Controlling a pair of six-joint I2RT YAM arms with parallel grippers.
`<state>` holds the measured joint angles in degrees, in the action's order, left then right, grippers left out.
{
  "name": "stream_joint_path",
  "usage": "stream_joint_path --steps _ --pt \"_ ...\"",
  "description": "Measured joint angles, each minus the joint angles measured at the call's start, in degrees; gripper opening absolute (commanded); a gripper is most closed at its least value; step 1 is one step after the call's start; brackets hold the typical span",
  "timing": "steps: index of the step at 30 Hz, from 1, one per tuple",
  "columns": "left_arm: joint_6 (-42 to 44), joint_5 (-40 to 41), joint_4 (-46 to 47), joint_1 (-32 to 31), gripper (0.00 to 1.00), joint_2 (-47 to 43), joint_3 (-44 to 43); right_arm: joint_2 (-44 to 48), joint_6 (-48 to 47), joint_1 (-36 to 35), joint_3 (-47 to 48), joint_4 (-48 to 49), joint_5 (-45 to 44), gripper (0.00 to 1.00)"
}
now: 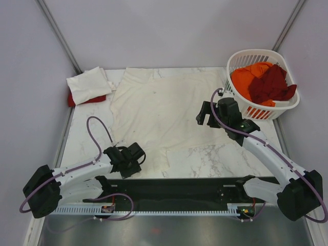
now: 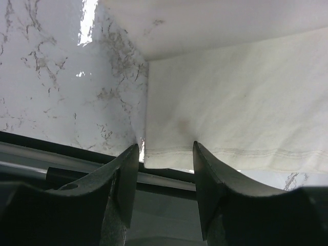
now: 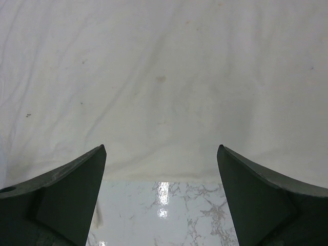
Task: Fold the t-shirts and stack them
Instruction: Flatten the tshirt out, then fold the tshirt
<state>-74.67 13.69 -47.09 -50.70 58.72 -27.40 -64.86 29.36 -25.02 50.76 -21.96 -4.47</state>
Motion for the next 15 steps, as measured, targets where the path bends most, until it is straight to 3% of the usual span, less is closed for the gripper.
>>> stream_joint_path --steps 3,6,7,9,10,11,15 --pt "0.0 0.0 0.0 -0.2 0.5 1.8 -0.9 -0.3 -0.3 0.0 -0.1 0.0 -0.7 0.98" --pt "0.2 0.2 -0.1 -0.3 0.4 2.1 -1.0 -0.3 -0.6 0.0 -0.1 0.0 -1.4 0.98" --pt "0.2 0.1 0.0 -0.3 0.31 2.2 -1.0 -0.3 -0.6 0.0 -0.2 0.0 -1.5 0.98" --pt "0.5 0.1 0.5 -0.3 0.24 2.7 -1.0 -0.5 -0.7 0.0 -0.5 0.0 -1.6 0.98" --pt "0.7 0.0 1.1 -0.3 0.1 3.1 -1.0 -0.6 -0.7 0.0 -0.7 0.0 -1.7 0.98" --pt "0.8 -0.1 1.6 -0.3 0.05 3.5 -1.1 -0.7 -0.7 0.0 -0.9 0.0 -1.7 0.98" --pt "1.6 -0.4 2.9 -0.4 0.02 5.5 -2.1 -0.8 -0.7 0.0 -1.9 -0.1 -2.0 0.98"
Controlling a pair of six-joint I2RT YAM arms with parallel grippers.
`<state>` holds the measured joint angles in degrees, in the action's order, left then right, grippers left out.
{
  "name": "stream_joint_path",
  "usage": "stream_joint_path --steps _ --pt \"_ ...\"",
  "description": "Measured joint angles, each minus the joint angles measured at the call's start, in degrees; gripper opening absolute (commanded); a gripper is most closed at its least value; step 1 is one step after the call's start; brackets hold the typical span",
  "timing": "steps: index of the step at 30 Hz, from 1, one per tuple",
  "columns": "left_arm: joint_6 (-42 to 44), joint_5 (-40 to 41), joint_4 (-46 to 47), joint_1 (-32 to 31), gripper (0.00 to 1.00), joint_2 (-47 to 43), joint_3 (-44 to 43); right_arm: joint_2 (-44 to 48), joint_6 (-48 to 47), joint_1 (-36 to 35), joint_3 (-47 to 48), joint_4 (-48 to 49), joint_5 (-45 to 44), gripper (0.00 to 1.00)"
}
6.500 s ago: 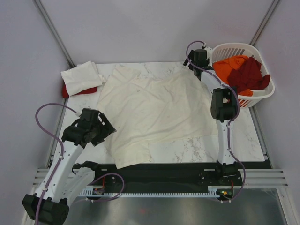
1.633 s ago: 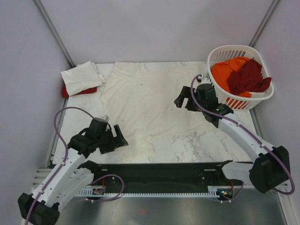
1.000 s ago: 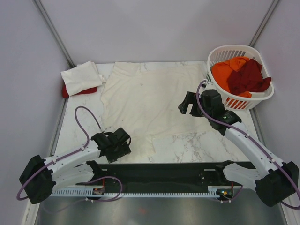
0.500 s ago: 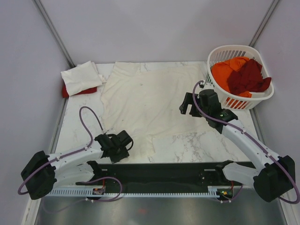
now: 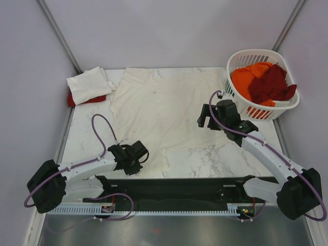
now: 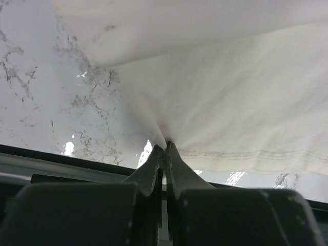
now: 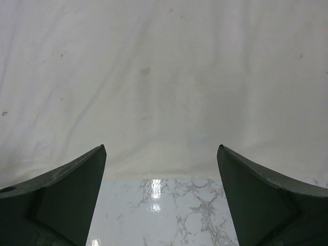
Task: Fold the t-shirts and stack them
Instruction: Fold the tshirt
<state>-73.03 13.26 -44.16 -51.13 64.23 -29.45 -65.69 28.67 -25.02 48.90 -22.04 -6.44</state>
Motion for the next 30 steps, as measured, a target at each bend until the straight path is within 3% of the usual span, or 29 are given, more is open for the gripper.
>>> stream_joint_path --steps 6,11,19,26,30 --pt "1.0 0.2 1.2 0.0 0.02 -1.3 -0.7 2.1 1.7 0.9 -2.3 -1.7 -4.0 0.98" --pt "1.1 2.7 -2.1 0.8 0.02 -9.6 -4.1 9.3 5.4 10.9 -9.4 -3.7 -6.5 0.98" --pt "3.7 6.2 -9.2 8.6 0.02 -27.9 -5.5 1.5 10.4 21.5 -16.8 -2.6 -2.6 0.98" --pt "4.3 6.8 -11.6 8.8 0.02 -26.6 -5.7 -0.5 10.6 27.5 -17.6 -1.9 -4.4 0.96" --pt "4.8 7.5 -11.9 8.9 0.02 -26.8 -5.8 -0.9 10.5 29.7 -18.2 0.0 -4.9 0.87"
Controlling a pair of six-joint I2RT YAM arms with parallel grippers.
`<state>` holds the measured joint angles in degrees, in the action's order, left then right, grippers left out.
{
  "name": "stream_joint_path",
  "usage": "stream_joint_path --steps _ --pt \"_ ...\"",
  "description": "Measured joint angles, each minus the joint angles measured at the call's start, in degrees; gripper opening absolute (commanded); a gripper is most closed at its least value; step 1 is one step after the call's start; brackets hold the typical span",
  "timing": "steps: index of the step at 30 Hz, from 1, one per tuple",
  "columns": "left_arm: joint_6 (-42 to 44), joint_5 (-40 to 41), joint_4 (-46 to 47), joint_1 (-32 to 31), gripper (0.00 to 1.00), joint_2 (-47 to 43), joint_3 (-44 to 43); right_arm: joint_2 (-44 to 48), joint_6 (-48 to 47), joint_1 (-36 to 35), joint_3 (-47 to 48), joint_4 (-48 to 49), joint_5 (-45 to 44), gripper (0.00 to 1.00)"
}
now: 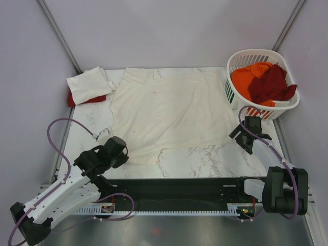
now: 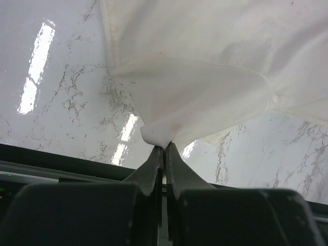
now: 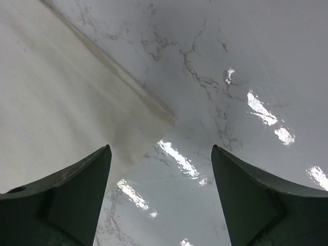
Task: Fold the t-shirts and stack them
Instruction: Fold the tshirt
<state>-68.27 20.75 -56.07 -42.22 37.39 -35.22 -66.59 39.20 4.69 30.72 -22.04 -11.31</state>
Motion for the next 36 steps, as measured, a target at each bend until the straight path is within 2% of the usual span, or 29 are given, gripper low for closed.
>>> stream_joint_path --steps 4,8,11,12,14,15,16,17,18,26,30,36 --pt "0.3 0.2 -0.2 0.0 0.02 0.1 -0.1 -2.8 -0.1 0.5 -0.5 2.2 0.2 0.74" --pt "0.4 0.2 -0.2 0.0 0.02 0.1 -0.1 -3.9 0.3 0.5 -0.5 5.0 0.7 0.71" --pt "0.5 0.2 -0.2 0.0 0.02 0.1 -0.1 -4.7 0.3 0.5 -0.5 6.9 0.7 0.65" --pt "0.5 0.2 -0.2 0.0 0.02 0.1 -0.1 -4.9 0.3 0.5 -0.5 7.5 0.7 0.53" --pt "0.5 0.2 -0.3 0.0 0.02 0.1 -0.1 -5.4 0.2 0.5 -0.5 8.3 1.3 0.4" --pt "0.5 0.2 -0.4 0.0 0.02 0.0 -0.1 -5.6 0.2 0.5 -0.7 8.7 1.5 0.25" --pt "0.5 0.2 -0.6 0.0 0.02 0.0 -0.3 -5.6 0.1 0.5 -0.9 9.2 1.9 0.18" --pt "0.7 0.3 -1.0 0.0 0.02 -0.2 -0.7 -5.6 0.2 0.5 -1.1 9.4 2.7 0.06" --pt "0.7 0.5 -1.3 0.0 0.02 -0.4 -1.2 -5.6 -0.2 0.5 -1.3 9.6 3.4 0.01" --pt "1.5 4.6 -8.6 0.2 0.02 -1.3 -12.7 -0.4 -0.6 0.5 -1.6 8.2 12.7 0.0" --pt "1.6 5.8 -12.7 0.2 0.02 -3.0 -18.3 5.6 -1.5 0.5 -0.5 3.0 15.3 0.0" --pt "1.6 5.4 -17.7 0.2 0.02 -3.7 -19.5 12.4 -2.8 0.5 6.0 -6.2 15.7 0.0"
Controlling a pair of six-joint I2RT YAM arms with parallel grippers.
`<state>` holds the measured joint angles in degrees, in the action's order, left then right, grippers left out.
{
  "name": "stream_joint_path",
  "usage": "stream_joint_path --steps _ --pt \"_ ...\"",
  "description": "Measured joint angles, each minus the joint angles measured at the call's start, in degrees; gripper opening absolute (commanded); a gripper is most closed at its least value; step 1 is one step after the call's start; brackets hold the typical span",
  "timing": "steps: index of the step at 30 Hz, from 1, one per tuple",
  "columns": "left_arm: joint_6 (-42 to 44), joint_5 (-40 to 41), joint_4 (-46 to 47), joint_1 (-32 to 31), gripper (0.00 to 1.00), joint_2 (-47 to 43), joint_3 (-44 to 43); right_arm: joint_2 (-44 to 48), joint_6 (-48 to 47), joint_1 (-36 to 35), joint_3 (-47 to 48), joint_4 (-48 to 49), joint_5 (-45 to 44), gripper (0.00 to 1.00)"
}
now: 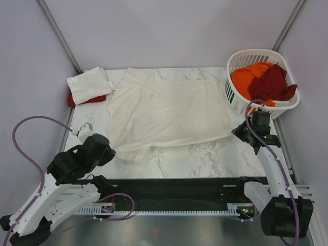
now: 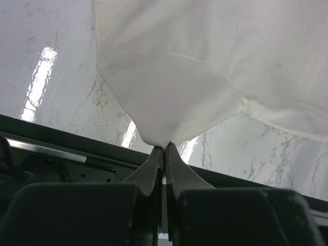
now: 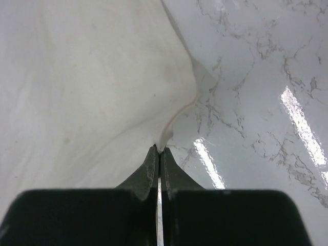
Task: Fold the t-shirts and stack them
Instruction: Fold the tshirt
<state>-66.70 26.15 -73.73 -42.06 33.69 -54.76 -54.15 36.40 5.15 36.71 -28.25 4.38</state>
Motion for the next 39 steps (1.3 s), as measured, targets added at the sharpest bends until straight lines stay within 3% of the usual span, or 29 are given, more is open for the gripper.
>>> stream_joint_path --steps 6,15,18,25,31,39 --pt "1.1 -3.0 -2.0 0.0 0.02 0.5 0.0 3.0 -1.5 0.0 7.0 -6.5 -0.3 0.0" --pt "6.5 -4.5 0.5 0.0 0.02 8.1 0.1 1.3 -1.5 0.0 7.2 -6.2 -0.5 0.0" --pt "12.2 -4.3 2.3 2.9 0.02 16.5 -4.5 -2.3 -1.2 0.0 8.1 -5.0 -0.5 0.0" --pt "28.0 -9.9 12.3 16.6 0.02 36.0 -18.3 -9.4 1.8 0.0 14.3 -0.8 -1.9 0.0" --pt "37.7 -14.4 15.8 21.8 0.02 50.4 -32.2 -17.5 3.3 0.0 19.8 4.4 -3.5 0.0" --pt "45.8 -20.4 16.1 26.4 0.02 68.8 -43.0 -26.2 4.3 0.0 21.4 7.9 -4.4 0.0"
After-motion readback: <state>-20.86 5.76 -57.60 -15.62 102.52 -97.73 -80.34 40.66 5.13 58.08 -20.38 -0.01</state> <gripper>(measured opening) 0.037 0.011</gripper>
